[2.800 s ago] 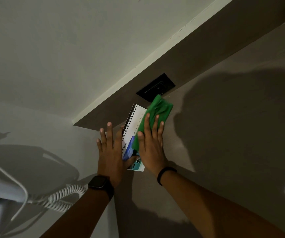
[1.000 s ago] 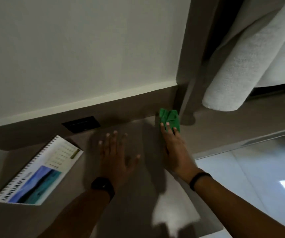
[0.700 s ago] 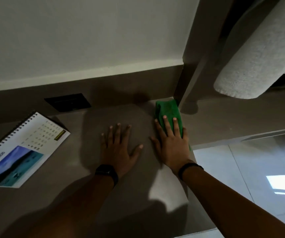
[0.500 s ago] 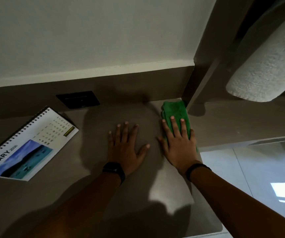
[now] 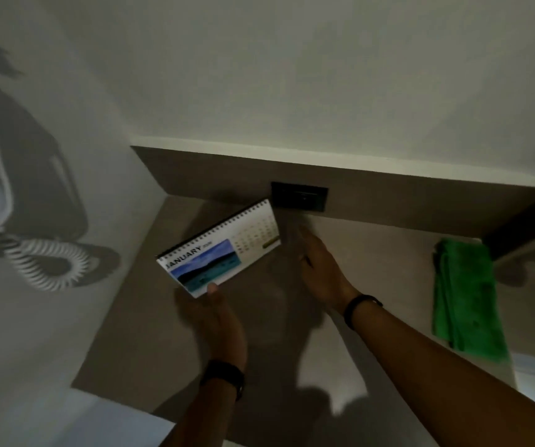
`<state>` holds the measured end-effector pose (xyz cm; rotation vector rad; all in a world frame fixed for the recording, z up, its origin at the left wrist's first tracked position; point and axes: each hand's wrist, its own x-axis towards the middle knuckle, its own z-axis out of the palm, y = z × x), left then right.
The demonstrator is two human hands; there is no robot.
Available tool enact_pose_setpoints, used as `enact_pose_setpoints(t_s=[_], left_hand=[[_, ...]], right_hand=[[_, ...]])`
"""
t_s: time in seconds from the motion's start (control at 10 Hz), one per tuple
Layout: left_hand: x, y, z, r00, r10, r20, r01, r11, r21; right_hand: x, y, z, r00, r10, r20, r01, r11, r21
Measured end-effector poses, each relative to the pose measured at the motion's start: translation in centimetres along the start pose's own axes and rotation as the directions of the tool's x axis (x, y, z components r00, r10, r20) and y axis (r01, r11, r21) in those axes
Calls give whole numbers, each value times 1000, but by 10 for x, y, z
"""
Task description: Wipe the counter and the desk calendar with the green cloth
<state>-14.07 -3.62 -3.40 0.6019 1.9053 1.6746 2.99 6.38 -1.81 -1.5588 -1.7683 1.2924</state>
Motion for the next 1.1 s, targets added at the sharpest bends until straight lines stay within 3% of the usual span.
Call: enact_pose_setpoints(t_s=[0.1,0.2,0.4,0.5,0.7,1.0,1.1], left_hand=[[27,-8,-21,996,51,77,-50,999,-18],[38,-13,-27,992,2,125,3,999,-42],[86,-15,-22,979,-33,200,29,999,20],[134,-9,-3,949,-93,301,66,993,100],[162,7,25,878,-187,441,123,978,170],[154,13,17,877,-117,466,35,983,181],[151,22,14,904,-23,428,-58,983,176]], right_hand=[[22,-22,24,997,32,66,-38,995,89],[27,-29,37,998,41,54,-49,988,143],[14,-22,57,991,36,-132,4,957,291],[7,-23,73,966,34,-255,61,932,356],[13,-32,91,934,81,-348,68,916,395],[16,-21,90,953,80,-292,47,914,403],[-1,-20,80,968,121,-218,-15,901,433]])
